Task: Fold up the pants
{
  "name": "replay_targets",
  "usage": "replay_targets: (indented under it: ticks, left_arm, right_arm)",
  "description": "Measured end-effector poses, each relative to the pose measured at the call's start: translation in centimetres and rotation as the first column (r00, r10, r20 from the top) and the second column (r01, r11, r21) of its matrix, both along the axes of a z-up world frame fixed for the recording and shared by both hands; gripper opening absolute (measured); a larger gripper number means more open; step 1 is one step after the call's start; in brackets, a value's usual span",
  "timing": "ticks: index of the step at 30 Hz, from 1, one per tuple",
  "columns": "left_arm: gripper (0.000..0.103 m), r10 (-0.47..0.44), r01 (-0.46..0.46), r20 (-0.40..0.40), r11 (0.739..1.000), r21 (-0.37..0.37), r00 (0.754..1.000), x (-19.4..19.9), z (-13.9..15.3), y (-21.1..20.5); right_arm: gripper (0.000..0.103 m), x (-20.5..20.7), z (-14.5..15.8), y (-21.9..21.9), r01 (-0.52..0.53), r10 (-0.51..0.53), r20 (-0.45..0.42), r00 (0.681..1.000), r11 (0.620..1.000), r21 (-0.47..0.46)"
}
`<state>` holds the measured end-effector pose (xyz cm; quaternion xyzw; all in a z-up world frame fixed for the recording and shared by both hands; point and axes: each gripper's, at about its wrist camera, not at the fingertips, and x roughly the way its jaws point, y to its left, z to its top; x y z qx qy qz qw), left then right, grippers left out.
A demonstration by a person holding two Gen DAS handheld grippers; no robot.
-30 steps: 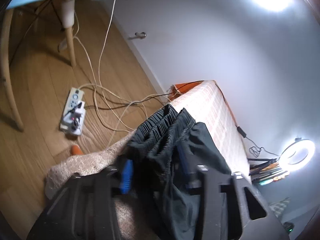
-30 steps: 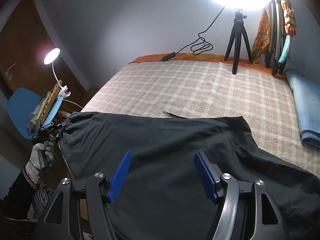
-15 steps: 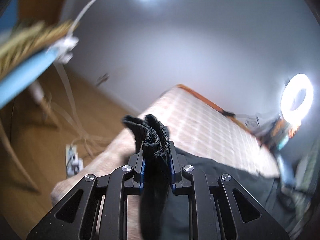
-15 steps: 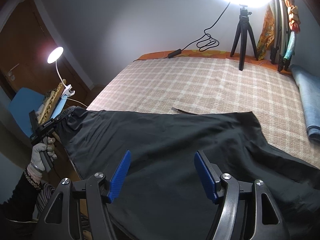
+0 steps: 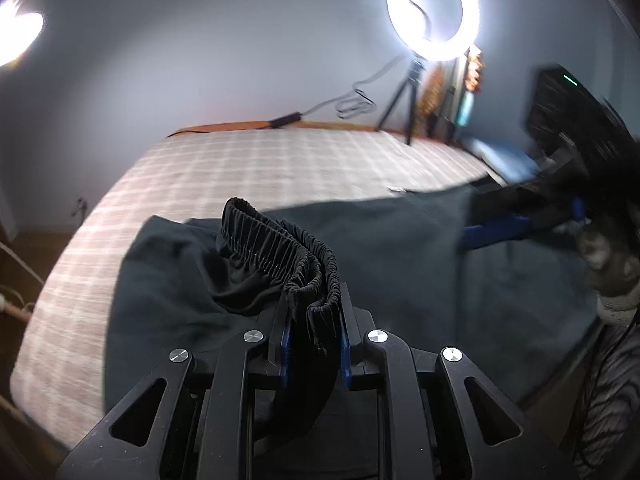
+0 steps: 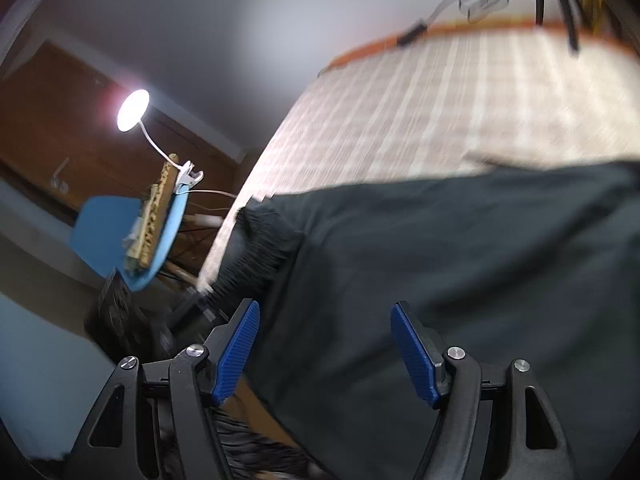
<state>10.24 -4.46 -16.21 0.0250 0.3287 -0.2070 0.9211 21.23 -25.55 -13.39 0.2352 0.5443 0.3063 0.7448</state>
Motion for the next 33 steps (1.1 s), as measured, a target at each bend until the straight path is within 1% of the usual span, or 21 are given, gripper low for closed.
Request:
replay_targets:
  ticks: [4,7,11,12,14,16,18,20,22,23,26,27,29,30,31,32,33]
  left_arm:
    - [0.016,-0.064,0.054,0.078,0.991,0.123,0.995,-1.5,0.0,-2.8]
    - [0.016,-0.106,0.079,0.118,0.974,0.212,0.987,-2.4,-0.4,-4.4]
    - [0.016,-0.179,0.119,0.165,0.941,0.317,0.970,-4.1,-1.0,-6.2]
    - [0.016,-0.205,0.132,0.181,0.927,0.350,0.962,-4.6,-1.2,-6.9]
    - [0.016,-0.231,0.145,0.191,0.912,0.383,0.954,-5.1,-1.4,-7.6]
    - [0.016,-0.229,0.148,0.183,0.915,0.376,0.956,-5.3,-1.5,-7.6]
    - [0.016,-0.218,0.148,0.173,0.926,0.347,0.961,-5.1,-1.3,-7.2]
    - [0.016,-0.209,0.145,0.173,0.936,0.322,0.962,-5.0,-0.8,-6.7]
    - [0.016,-0.202,0.145,0.169,0.943,0.299,0.965,-4.8,-0.5,-6.4]
    - [0.016,-0.198,0.144,0.168,0.947,0.288,0.966,-4.8,-0.4,-6.3]
    - [0.018,-0.197,0.152,0.160,0.955,0.255,0.967,-4.8,0.4,-6.2]
    - [0.022,-0.196,0.155,0.153,0.957,0.245,0.969,-4.9,0.7,-6.2]
    - [0.024,-0.194,0.162,0.142,0.964,0.210,0.971,-5.2,1.4,-6.0]
    - [0.029,-0.197,0.171,0.130,0.967,0.189,0.972,-5.3,1.7,-5.6]
    - [0.038,-0.206,0.188,0.111,0.970,0.154,0.972,-5.4,2.2,-5.2]
    - [0.041,-0.214,0.202,0.098,0.972,0.118,0.972,-5.7,2.7,-4.8]
    - [0.044,-0.216,0.211,0.093,0.976,0.058,0.972,-6.1,3.6,-4.0]
  right_arm:
    - [0.072,1.1,-2.0,2.1,-0.005,0.013,-0.080,0.997,0.995,0.098]
    - [0.072,2.1,-2.9,3.4,0.001,0.018,-0.131,0.991,0.990,0.142]
    - [0.072,3.0,-2.8,5.2,-0.020,0.038,-0.146,0.989,0.992,0.123]
    - [0.072,3.1,-2.6,5.7,-0.025,0.043,-0.149,0.988,0.993,0.116]
    - [0.069,3.1,-2.7,6.2,-0.034,0.047,-0.161,0.986,0.996,0.082]
    - [0.054,3.2,-2.9,6.7,-0.047,0.053,-0.169,0.984,0.998,0.040]
    - [0.047,3.2,-3.3,6.7,-0.050,0.051,-0.177,0.983,0.999,0.011]
    - [0.042,3.1,-3.8,6.4,-0.036,0.037,-0.187,0.982,0.999,0.013]
    - [0.026,3.1,-4.0,5.7,-0.010,0.016,-0.187,0.982,0.999,0.031]
    - [0.022,3.0,-4.0,5.3,0.004,0.004,-0.178,0.984,0.999,0.043]
    - [0.017,2.5,-3.2,5.0,0.010,-0.006,-0.128,0.992,1.000,0.030]
    - [0.017,2.3,-2.7,4.6,0.007,-0.005,-0.109,0.994,1.000,0.022]
    - [0.016,2.0,-1.7,4.3,0.009,-0.008,-0.080,0.997,1.000,0.021]
    - [0.016,2.0,-1.3,4.1,0.012,-0.010,-0.071,0.997,1.000,0.026]
    - [0.016,2.0,-0.8,3.7,0.013,-0.011,-0.059,0.998,1.000,0.023]
    - [0.016,1.9,-0.2,3.2,0.013,-0.012,-0.044,0.999,1.000,0.015]
    - [0.016,1.8,0.4,2.5,0.012,-0.012,-0.027,1.000,1.000,0.007]
